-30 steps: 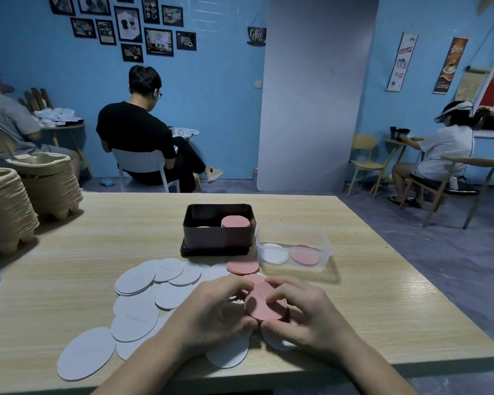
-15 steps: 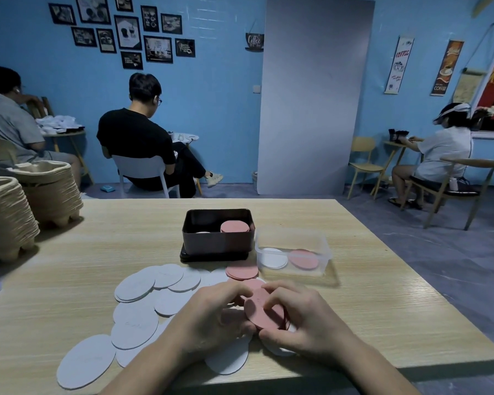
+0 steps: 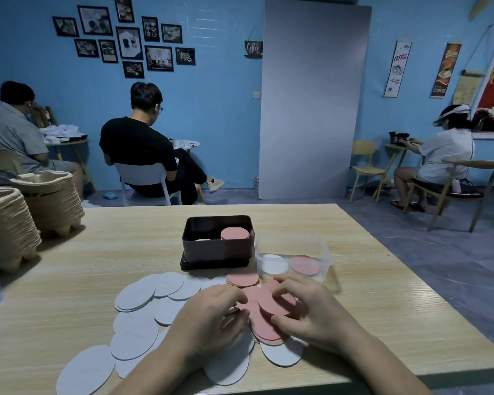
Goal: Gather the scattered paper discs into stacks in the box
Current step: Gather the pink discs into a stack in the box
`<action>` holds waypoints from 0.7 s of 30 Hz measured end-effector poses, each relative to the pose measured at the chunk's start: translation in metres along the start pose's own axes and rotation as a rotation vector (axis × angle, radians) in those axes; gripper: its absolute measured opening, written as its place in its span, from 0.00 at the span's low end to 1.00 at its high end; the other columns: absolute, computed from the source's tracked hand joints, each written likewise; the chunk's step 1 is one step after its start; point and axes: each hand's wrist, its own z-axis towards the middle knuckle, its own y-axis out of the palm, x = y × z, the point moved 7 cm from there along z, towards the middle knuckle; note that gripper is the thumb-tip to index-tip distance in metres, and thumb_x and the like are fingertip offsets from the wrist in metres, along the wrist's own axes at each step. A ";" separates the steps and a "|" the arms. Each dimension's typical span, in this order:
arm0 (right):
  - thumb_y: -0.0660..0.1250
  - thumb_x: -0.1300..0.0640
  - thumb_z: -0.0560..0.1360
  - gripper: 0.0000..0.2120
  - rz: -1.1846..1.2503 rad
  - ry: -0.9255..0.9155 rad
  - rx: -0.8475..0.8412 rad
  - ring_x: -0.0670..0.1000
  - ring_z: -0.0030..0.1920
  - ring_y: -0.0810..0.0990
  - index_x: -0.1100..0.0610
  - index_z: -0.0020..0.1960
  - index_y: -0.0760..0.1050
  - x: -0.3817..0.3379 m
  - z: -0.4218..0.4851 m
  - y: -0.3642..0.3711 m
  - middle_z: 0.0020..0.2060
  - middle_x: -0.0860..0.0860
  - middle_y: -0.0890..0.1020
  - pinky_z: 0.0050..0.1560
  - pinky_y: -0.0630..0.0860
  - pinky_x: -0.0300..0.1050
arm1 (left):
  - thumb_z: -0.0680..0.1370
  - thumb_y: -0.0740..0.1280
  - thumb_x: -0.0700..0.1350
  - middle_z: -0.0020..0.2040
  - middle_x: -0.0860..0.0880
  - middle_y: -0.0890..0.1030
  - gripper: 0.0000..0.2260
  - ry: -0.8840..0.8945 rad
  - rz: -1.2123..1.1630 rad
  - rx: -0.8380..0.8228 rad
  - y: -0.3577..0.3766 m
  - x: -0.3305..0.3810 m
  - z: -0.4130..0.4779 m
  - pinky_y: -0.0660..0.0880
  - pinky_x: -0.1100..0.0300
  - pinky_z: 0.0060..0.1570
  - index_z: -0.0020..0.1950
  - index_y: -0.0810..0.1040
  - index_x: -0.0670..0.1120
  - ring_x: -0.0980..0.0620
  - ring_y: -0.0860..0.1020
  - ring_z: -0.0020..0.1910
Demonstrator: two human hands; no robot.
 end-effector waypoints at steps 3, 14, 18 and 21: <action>0.76 0.41 0.69 0.16 -0.013 0.021 0.017 0.41 0.66 0.76 0.47 0.52 0.80 0.006 -0.005 -0.003 0.62 0.43 0.80 0.65 0.73 0.40 | 0.76 0.69 0.52 0.43 0.59 0.80 0.06 0.038 0.099 -0.051 0.003 0.002 0.006 0.78 0.58 0.36 0.51 0.76 0.56 0.55 0.78 0.40; 0.76 0.43 0.69 0.16 -0.008 0.053 0.054 0.36 0.64 0.74 0.49 0.52 0.80 0.012 -0.015 -0.007 0.61 0.40 0.79 0.63 0.69 0.31 | 0.74 0.65 0.67 0.53 0.61 0.77 0.21 0.030 0.125 -0.320 0.014 0.006 0.017 0.70 0.56 0.55 0.60 0.76 0.57 0.58 0.71 0.54; 0.76 0.43 0.69 0.15 -0.014 0.062 0.048 0.35 0.64 0.73 0.48 0.52 0.80 0.012 -0.017 -0.007 0.60 0.39 0.79 0.62 0.67 0.28 | 0.71 0.66 0.71 0.58 0.64 0.76 0.30 0.018 0.136 -0.366 0.022 0.009 0.018 0.67 0.57 0.62 0.68 0.73 0.57 0.58 0.69 0.60; 0.75 0.43 0.69 0.15 -0.021 0.070 0.047 0.35 0.64 0.73 0.48 0.52 0.80 0.012 -0.017 -0.008 0.59 0.37 0.78 0.62 0.66 0.28 | 0.70 0.68 0.70 0.48 0.70 0.68 0.28 0.012 0.114 -0.383 0.025 0.013 0.021 0.67 0.58 0.60 0.66 0.73 0.58 0.60 0.69 0.57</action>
